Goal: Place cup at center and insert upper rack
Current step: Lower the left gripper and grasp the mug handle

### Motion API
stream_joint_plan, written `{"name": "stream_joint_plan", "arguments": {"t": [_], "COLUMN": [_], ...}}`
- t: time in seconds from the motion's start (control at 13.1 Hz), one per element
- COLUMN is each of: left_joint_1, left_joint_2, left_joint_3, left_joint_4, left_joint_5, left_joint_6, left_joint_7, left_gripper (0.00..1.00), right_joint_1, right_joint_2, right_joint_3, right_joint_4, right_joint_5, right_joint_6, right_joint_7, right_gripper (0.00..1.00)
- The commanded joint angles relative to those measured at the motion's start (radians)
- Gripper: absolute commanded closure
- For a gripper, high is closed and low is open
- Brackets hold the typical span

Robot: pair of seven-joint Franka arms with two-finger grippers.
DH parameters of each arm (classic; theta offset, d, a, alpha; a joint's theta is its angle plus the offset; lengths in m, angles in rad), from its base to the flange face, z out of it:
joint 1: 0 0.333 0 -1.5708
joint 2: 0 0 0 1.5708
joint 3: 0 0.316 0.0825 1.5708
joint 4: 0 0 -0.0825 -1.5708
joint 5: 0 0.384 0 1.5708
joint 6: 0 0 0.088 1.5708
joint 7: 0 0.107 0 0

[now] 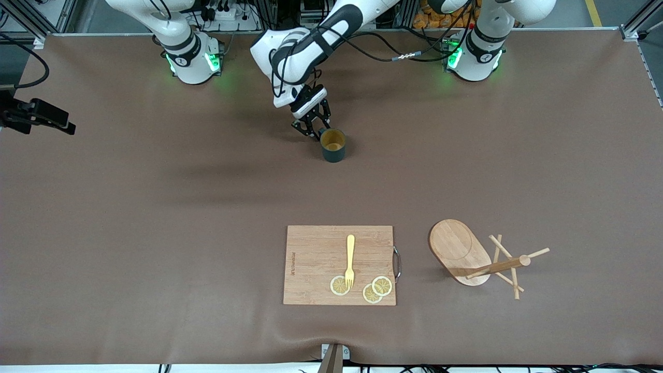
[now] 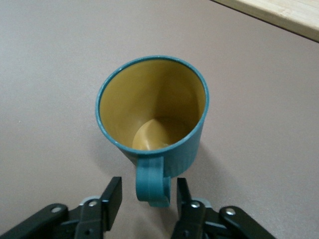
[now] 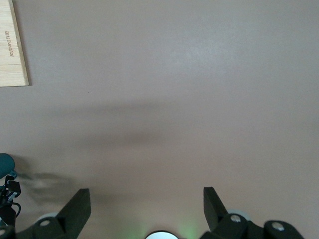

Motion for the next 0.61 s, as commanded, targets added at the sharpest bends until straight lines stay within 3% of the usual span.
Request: {"name": "stream_joint_plan", "arguments": {"t": [0.0, 0.3, 0.53], "left_joint_1": [-0.008, -0.005, -0.002], "left_joint_2": [0.008, 0.008, -0.001], "left_joint_3": [0.005, 0.005, 0.005], "left_joint_4": [0.014, 0.014, 0.014], "left_joint_5": [-0.001, -0.002, -0.008], "left_joint_6": [-0.017, -0.017, -0.017], "left_joint_7": [-0.024, -0.024, -0.021], "left_gripper": [0.51, 0.69, 0.88], "right_joint_1": [-0.02, -0.02, -0.02], "right_joint_2": [-0.022, -0.022, -0.02], "right_joint_3": [0.022, 0.022, 0.022], "right_joint_4": [-0.021, -0.021, -0.021], "right_joint_5": [-0.012, -0.012, -0.012], "right_joint_6": [0.005, 0.005, 0.005], "right_joint_7": [0.016, 0.016, 0.016], "right_gripper": [0.0, 0.0, 0.0]}}
